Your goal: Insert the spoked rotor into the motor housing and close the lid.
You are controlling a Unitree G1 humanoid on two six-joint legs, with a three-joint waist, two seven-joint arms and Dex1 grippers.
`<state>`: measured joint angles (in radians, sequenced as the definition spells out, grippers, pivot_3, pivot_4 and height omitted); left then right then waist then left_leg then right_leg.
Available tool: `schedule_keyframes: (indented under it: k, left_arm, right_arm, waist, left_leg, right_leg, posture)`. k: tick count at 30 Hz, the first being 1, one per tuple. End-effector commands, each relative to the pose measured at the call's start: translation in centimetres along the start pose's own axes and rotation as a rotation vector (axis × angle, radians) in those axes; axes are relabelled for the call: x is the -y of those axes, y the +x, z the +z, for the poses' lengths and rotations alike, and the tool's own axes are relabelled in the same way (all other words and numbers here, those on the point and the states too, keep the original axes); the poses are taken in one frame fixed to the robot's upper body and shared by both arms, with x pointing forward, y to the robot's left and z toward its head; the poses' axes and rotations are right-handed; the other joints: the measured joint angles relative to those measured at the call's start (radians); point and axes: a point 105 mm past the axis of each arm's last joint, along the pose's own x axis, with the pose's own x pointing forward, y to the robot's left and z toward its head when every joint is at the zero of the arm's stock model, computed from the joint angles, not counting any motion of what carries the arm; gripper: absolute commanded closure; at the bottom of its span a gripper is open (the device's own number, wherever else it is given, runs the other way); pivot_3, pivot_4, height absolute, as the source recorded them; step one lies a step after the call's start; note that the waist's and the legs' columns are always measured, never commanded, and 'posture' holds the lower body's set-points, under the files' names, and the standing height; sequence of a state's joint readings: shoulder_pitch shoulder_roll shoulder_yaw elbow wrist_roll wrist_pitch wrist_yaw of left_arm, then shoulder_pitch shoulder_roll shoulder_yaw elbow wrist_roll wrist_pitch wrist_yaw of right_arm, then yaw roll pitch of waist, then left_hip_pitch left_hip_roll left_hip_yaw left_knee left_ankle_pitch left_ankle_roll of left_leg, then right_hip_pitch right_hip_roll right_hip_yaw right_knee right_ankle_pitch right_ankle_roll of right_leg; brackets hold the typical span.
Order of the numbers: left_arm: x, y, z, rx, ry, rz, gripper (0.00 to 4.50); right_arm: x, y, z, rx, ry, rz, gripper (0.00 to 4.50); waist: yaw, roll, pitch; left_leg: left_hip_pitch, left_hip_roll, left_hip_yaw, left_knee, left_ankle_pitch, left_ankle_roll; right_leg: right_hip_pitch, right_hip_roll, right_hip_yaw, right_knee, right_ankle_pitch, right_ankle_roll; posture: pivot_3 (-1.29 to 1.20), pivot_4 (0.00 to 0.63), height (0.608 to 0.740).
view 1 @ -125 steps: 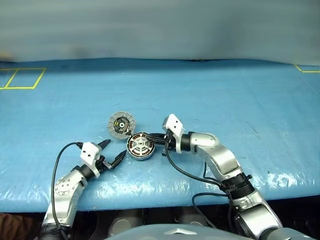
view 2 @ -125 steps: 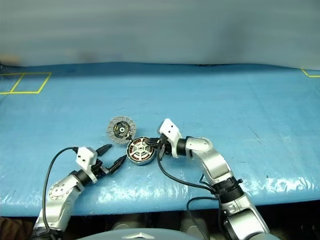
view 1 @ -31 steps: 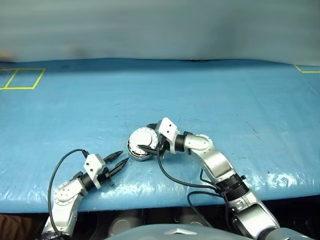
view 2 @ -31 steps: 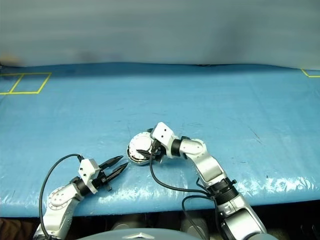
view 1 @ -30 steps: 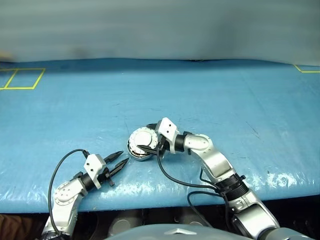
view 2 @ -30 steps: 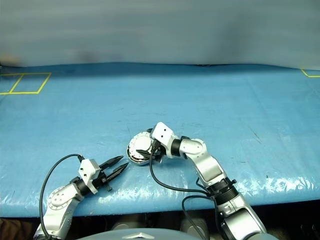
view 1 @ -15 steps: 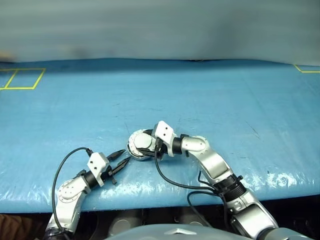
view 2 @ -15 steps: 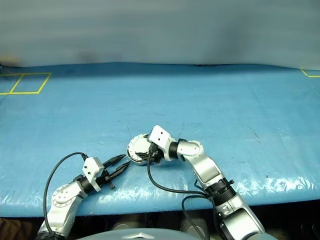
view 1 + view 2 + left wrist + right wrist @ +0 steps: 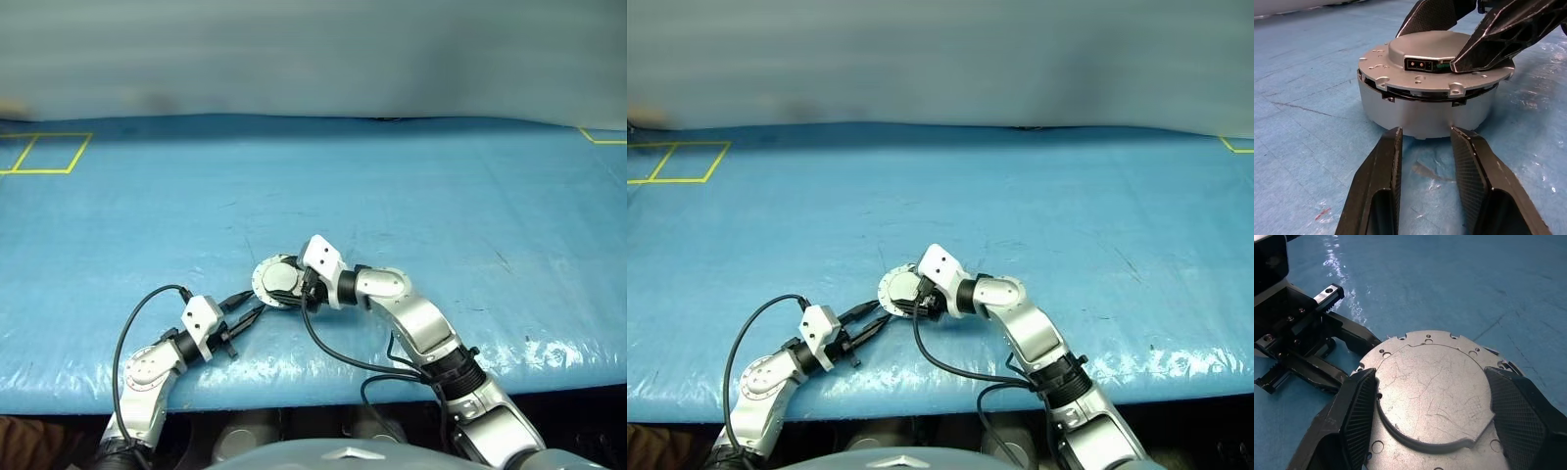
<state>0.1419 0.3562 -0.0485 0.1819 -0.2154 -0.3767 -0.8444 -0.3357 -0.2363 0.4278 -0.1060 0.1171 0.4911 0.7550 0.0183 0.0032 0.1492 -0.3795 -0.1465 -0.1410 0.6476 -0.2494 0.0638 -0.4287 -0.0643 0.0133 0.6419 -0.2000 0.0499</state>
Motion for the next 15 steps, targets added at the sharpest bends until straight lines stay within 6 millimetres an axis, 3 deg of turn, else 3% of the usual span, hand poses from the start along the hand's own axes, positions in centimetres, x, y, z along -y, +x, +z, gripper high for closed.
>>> schedule_keyframes:
  k: [1,15]
  left_arm:
    - [0.4,0.5,0.1,0.013,-0.003,-0.011,2.9]
    - [0.5,0.2,-0.3,-0.003,-0.02,-0.01,2.9]
  right_arm:
    - [-0.9,0.3,0.9,0.026,-0.04,0.026,1.37]
    - [1.8,-0.3,2.2,0.027,-0.172,0.05,1.37]
  waist:
    - [0.0,0.0,0.0]
    - [-0.001,0.0,0.0]
  left_leg:
    - [0.0,0.0,0.0,0.0,0.0,0.0]
    - [0.0,0.0,0.0,0.0,0.0,0.0]
  right_leg:
    - [0.0,0.0,0.0,0.0,0.0,0.0]
    - [0.0,0.0,0.0,0.0,0.0,0.0]
  posture:
    - [0.0,0.15,0.74]
    - [0.0,0.15,0.74]
